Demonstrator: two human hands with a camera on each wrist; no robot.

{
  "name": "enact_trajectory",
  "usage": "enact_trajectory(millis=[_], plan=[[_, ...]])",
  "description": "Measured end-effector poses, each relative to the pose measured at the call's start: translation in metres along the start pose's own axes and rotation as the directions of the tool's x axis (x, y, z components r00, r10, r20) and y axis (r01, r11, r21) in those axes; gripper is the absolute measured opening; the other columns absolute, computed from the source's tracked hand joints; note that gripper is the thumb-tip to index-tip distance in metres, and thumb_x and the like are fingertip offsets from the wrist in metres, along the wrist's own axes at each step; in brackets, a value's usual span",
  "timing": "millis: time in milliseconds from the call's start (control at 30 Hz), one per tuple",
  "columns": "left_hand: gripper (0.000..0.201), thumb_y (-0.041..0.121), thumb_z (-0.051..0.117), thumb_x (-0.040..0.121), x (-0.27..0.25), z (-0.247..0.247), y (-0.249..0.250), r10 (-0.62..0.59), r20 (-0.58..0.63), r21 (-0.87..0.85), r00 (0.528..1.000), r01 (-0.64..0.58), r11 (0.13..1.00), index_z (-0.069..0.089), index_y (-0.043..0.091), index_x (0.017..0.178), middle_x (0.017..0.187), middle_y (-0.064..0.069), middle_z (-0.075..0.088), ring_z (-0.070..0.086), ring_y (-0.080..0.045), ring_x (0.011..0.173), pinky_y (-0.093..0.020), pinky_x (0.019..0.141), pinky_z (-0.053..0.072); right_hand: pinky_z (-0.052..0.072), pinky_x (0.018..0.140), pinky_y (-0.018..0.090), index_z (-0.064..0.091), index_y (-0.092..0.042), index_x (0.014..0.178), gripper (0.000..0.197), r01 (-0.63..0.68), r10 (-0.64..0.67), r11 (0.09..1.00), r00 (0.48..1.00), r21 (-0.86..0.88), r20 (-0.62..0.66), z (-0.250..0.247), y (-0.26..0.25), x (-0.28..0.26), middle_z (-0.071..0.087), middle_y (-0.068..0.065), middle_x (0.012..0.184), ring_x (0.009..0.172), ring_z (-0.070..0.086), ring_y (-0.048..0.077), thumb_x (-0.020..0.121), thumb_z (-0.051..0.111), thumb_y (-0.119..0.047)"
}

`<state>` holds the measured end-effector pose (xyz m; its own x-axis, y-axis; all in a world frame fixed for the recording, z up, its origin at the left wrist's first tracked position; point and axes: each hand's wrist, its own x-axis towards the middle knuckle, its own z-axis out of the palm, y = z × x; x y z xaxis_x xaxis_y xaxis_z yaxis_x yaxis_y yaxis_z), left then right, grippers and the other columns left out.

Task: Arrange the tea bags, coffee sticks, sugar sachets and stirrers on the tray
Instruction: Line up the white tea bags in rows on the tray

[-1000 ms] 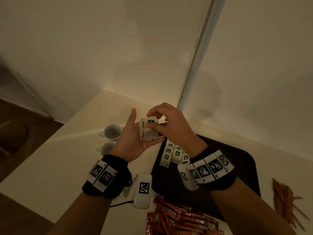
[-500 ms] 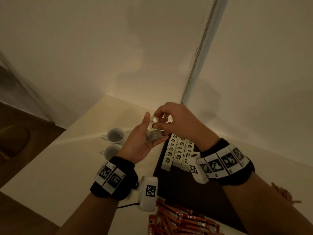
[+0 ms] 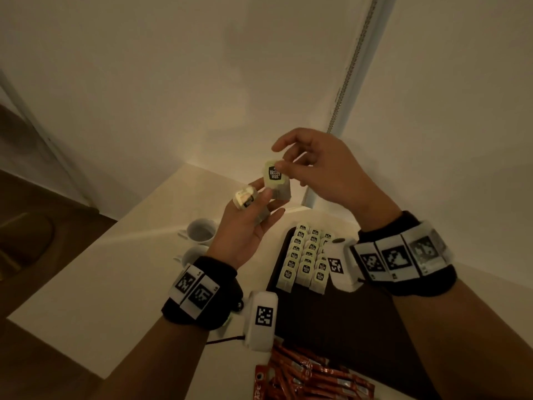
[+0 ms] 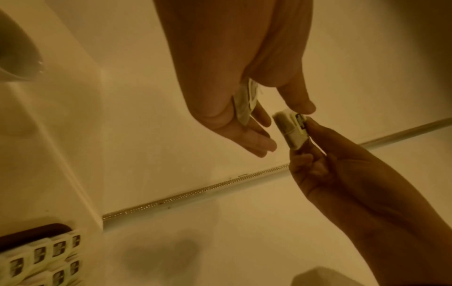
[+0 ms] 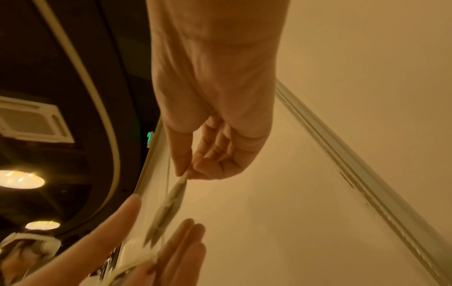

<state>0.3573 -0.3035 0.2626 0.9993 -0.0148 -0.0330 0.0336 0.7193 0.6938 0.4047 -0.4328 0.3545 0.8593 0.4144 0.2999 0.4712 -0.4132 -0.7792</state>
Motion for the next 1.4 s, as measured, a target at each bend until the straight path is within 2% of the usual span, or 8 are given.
enact_trajectory(millis=[233,300,467,600,800,1033,1200,1400], plan=[[0.029,0.023,0.057,0.076,-0.004,0.013,-0.007,-0.063,0.075,-0.025,0.995,0.065,0.998,0.06,0.012,0.102,0.087,0.0,0.074,0.071,-0.012,0.079,-0.016,0.062,0.055,0.041,0.056,0.006,0.068,-0.019,0.094,0.01,0.045,-0.051,0.98,0.998,-0.192,-0.022,0.0,-0.015,0.007,0.06,-0.008,0.071,0.052,0.053,-0.003,0.085,0.065,-0.016],[0.025,0.023,0.058,0.076,-0.006,0.014,-0.01,-0.081,0.053,-0.075,0.995,0.085,0.994,0.061,0.011,0.097,0.081,-0.001,0.072,0.07,-0.012,0.073,-0.015,0.06,0.054,0.04,0.056,0.006,0.067,-0.018,0.093,0.01,0.06,-0.067,0.974,0.997,-0.219,-0.025,0.001,-0.015,0.006,0.058,-0.01,0.068,0.052,0.052,-0.004,0.085,0.064,-0.014],[0.03,0.027,0.059,0.075,-0.007,0.015,-0.012,-0.123,-0.011,-0.262,0.992,0.115,0.958,0.064,0.008,0.099,0.086,-0.004,0.073,0.07,-0.014,0.074,-0.015,0.058,0.055,0.042,0.053,0.008,0.067,-0.017,0.093,0.01,0.053,-0.056,0.973,0.998,-0.224,-0.007,0.002,-0.013,0.004,0.058,-0.009,0.067,0.053,0.055,0.001,0.085,0.063,-0.013],[0.027,0.024,0.059,0.076,-0.007,0.016,-0.014,-0.117,-0.021,-0.271,0.993,0.107,0.957,0.064,0.009,0.099,0.087,-0.004,0.073,0.071,-0.015,0.075,-0.016,0.057,0.055,0.047,0.05,0.014,0.066,-0.015,0.094,0.008,0.033,-0.033,0.978,0.999,-0.207,0.003,0.0,-0.009,0.004,0.063,-0.001,0.071,0.054,0.06,0.006,0.086,0.065,-0.015],[0.022,0.014,0.061,0.075,-0.005,0.013,-0.012,-0.051,-0.002,-0.146,0.999,0.05,0.988,0.061,0.008,0.096,0.079,-0.002,0.072,0.07,-0.012,0.072,-0.014,0.059,0.055,0.038,0.057,0.006,0.069,-0.02,0.093,0.01,0.04,-0.025,0.946,0.998,-0.321,0.05,-0.003,-0.002,0.001,0.06,-0.009,0.07,0.057,0.052,-0.003,0.087,0.064,-0.027],[0.024,0.013,0.063,0.073,-0.003,0.011,-0.015,0.034,-0.055,-0.058,0.998,-0.037,0.998,0.061,0.007,0.097,0.08,-0.002,0.073,0.071,-0.014,0.076,-0.017,0.065,0.056,0.044,0.049,0.012,0.068,-0.019,0.086,0.003,-0.03,0.03,0.995,1.0,-0.092,0.004,-0.009,0.006,-0.003,0.065,-0.01,0.073,0.055,0.057,-0.001,0.087,0.066,-0.019],[0.015,0.015,0.06,0.08,-0.001,0.012,-0.019,0.032,-0.071,-0.043,0.997,-0.035,0.998,0.06,0.011,0.095,0.081,0.0,0.073,0.071,-0.014,0.076,-0.018,0.061,0.055,0.04,0.054,0.007,0.071,-0.017,0.088,0.007,-0.02,0.019,0.995,1.0,-0.099,-0.011,-0.01,0.009,-0.002,0.064,-0.012,0.072,0.057,0.054,-0.003,0.086,0.066,-0.022],[0.023,0.022,0.062,0.076,0.001,0.005,-0.022,0.021,-0.079,0.014,0.997,-0.02,1.0,0.061,0.015,0.097,0.086,0.0,0.073,0.069,-0.013,0.074,-0.019,0.06,0.054,0.043,0.051,0.01,0.069,-0.016,0.087,0.005,-0.032,0.031,0.998,0.999,-0.06,-0.026,-0.012,0.013,-0.005,0.063,-0.01,0.07,0.056,0.054,0.0,0.086,0.066,-0.02]])
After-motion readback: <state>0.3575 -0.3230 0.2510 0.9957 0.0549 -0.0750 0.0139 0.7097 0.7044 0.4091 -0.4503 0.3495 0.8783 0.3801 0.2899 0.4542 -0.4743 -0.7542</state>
